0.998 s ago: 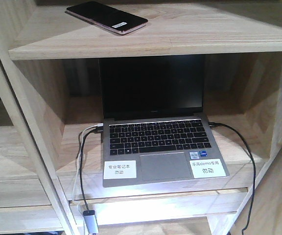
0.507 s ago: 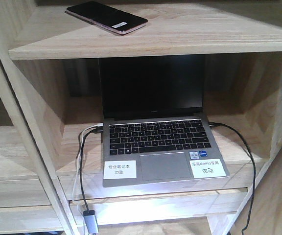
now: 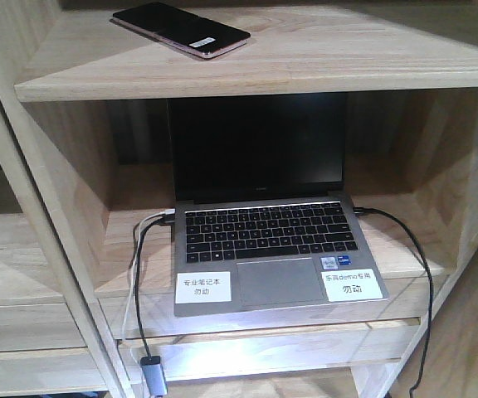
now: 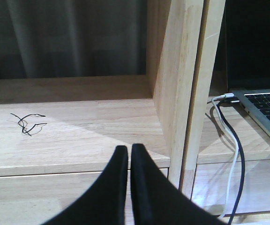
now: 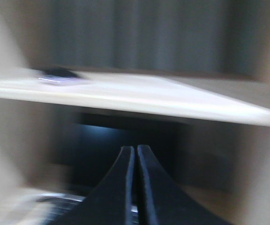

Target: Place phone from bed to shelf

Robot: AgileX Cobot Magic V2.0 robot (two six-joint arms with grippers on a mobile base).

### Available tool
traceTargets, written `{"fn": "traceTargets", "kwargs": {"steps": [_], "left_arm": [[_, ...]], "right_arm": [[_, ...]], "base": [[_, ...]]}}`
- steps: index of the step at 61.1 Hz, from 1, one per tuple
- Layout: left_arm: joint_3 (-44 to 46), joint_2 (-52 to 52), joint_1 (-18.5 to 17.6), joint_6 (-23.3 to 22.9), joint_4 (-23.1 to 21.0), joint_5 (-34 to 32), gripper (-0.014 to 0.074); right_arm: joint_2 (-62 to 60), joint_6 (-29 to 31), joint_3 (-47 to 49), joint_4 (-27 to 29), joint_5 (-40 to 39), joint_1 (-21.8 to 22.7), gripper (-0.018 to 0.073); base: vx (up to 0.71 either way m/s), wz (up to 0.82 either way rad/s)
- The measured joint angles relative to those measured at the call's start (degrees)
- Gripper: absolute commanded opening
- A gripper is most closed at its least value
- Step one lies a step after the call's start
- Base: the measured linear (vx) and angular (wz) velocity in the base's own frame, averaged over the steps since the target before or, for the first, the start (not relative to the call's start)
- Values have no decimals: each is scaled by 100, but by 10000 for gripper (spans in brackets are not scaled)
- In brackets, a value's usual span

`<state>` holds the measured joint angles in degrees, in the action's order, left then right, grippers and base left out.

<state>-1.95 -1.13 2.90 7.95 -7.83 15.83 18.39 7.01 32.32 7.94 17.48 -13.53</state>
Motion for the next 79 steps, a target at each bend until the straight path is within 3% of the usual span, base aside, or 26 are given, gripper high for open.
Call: {"fn": "traceTargets", "kwargs": {"steps": [11,28,47,79], "left_arm": [[0,0,0,0,0,0,1],[0,0,0,0,0,0,1],[0,0,0,0,0,0,1],[0,0,0,0,0,0,1]], "right_arm": [[-240,-73,-585,-52,4,709,-8],[-1018,-180,-1974,-70,-260,1268,-8],[-1817,-359,-3323,-70,-1025,1311,-8],[-1896,-383,-3387,-88,-929,1311,-8]], "base": [[0,0],[0,0],[0,0],[0,0]]}}
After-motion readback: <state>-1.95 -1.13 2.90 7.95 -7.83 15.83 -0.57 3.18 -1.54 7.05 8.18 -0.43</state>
